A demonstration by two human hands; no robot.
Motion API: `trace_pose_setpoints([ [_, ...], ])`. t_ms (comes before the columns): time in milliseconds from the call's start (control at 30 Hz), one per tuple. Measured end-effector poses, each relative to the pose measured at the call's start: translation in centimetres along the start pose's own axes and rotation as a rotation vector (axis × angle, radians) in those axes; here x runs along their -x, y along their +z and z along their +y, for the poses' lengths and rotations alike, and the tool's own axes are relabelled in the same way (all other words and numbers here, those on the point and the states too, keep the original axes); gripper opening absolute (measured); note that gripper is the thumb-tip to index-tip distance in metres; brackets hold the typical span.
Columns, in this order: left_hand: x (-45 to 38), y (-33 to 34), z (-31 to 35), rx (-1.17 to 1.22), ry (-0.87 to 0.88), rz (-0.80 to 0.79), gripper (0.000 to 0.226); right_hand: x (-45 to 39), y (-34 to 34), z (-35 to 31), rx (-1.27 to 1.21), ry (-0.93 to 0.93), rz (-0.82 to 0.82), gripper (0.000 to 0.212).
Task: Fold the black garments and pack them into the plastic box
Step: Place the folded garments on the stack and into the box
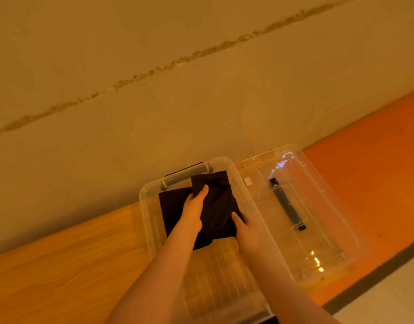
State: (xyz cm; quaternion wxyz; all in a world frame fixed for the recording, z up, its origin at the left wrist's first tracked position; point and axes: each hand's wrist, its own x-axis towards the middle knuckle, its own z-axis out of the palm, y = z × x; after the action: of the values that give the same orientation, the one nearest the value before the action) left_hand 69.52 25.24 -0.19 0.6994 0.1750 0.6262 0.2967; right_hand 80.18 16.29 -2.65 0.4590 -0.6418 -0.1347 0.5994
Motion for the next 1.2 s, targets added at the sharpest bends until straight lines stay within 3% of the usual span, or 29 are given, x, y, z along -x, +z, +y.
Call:
trace_pose_setpoints([
  [200,-1.0,0.6,-0.9,-0.523,0.278,0.254,0.057,-1.1,1.5,1.1,-0.037,-0.006,0.221,0.039],
  [333,-0.4,-1.0,-2.0,-0.739,0.431,0.275,0.051,-1.8,2.0,2.6,-0.049,0.032,0.340,0.039],
  [433,0.6,-2.5,-2.7,-0.941,0.723,0.326,0.037,-1.9,2.2,3.2,-0.033,0.006,0.360,0.039],
  [533,0.5,-3.9,-3.0,-1.282,0.972,0.383,0.042,-2.2,2.3,3.0,0.137,-0.047,0.337,0.040],
  [700,0.2,-5.2,-3.9,-1.708,0.656,0.372,0.062,0.5,2.2,3.0,0.606,-0.277,0.326,0.051],
  [800,0.1,-5.3,-4.1,-1.746,0.633,0.345,0.061,0.7,3.2,2.4,0.990,-0.735,0.252,0.049],
  [833,0.0,-5.3,-4.0,-1.750,0.637,0.339,0.060,-0.4,3.6,2.0,1.091,-0.802,0.213,0.051],
  [967,-0.3,-5.6,-4.2,-1.772,0.646,0.328,0.059,-5.2,4.0,-0.3,1.454,-0.683,-0.046,0.079],
  [1033,-0.5,-5.7,-4.5,-1.774,0.660,0.327,0.059,-6.7,3.2,-0.2,1.558,-0.710,-0.121,0.079],
  [1200,-1.1,-5.6,-4.9,-1.765,0.668,0.329,0.071,-7.4,3.4,0.3,1.594,-0.704,-0.075,0.069],
])
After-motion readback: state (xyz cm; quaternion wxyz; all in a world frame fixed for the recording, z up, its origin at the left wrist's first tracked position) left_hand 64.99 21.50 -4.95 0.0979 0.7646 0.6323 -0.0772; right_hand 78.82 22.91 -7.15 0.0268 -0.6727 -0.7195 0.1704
